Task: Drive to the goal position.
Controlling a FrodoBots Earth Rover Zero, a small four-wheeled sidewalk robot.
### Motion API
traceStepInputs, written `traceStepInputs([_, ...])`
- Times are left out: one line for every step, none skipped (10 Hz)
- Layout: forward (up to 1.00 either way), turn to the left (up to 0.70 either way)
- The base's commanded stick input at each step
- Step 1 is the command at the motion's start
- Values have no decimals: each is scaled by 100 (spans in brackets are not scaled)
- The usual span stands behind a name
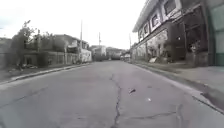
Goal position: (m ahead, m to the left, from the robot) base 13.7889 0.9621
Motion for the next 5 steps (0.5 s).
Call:
traceStepInputs([100, 1])
traceStepInputs([100, 1])
traceStepInputs([100, 1])
traceStepInputs([100, 1])
traceStepInputs([100, 1])
